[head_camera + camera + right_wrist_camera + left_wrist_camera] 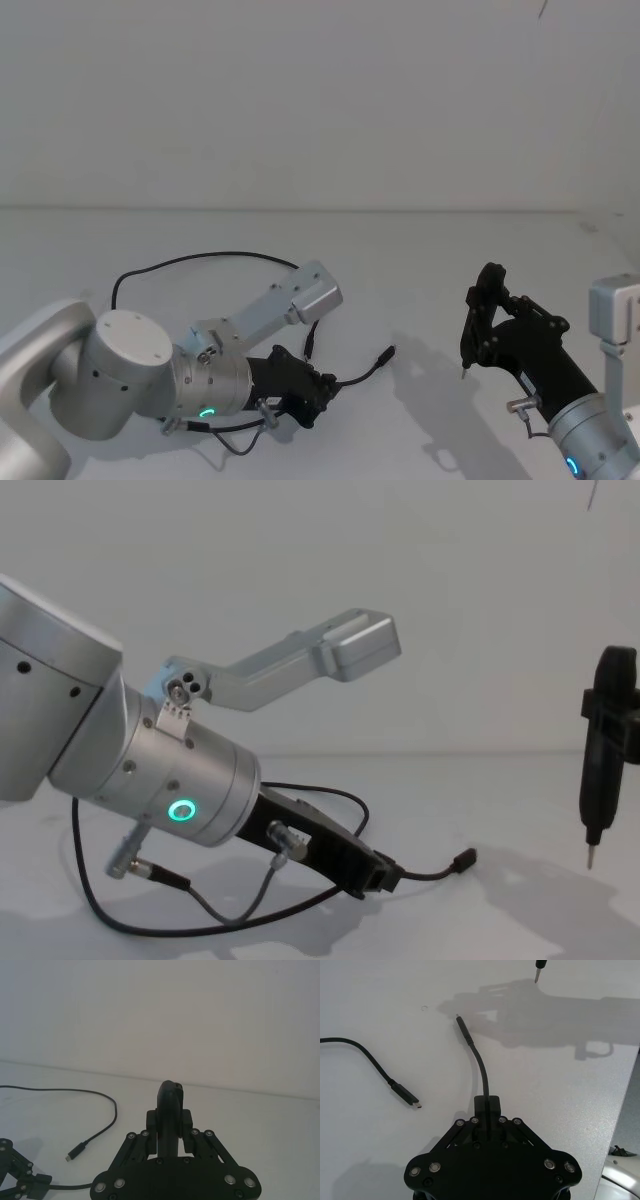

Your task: Pick up the data cable with the one hand.

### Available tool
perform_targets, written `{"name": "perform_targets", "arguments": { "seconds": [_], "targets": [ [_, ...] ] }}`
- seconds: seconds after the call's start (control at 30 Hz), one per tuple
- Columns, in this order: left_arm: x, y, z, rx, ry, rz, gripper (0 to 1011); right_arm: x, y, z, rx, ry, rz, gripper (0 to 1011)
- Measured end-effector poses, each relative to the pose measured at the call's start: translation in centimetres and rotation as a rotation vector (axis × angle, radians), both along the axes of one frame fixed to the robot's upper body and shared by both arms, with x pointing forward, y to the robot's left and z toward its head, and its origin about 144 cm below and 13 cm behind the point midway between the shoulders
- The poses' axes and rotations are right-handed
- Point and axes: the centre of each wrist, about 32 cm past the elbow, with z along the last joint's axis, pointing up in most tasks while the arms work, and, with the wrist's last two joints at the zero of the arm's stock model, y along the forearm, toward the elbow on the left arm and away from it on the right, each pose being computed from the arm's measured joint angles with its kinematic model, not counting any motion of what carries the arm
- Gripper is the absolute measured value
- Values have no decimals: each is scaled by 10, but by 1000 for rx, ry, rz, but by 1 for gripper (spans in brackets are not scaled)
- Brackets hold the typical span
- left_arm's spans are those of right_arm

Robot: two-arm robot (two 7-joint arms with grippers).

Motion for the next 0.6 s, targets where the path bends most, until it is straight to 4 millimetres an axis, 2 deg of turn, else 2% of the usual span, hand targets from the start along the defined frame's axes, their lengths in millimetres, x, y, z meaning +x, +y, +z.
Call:
{"name": "perform_targets", "arguments": {
  "seconds": [0.37,0.6],
  "targets": [
    [0,1,0,-15,-19,-5,36,1,-1,3,10,-7,4,279],
    [-1,13,0,-67,-76,-28,36,3,-4,11,57,-18,23,279]
  ]
}}
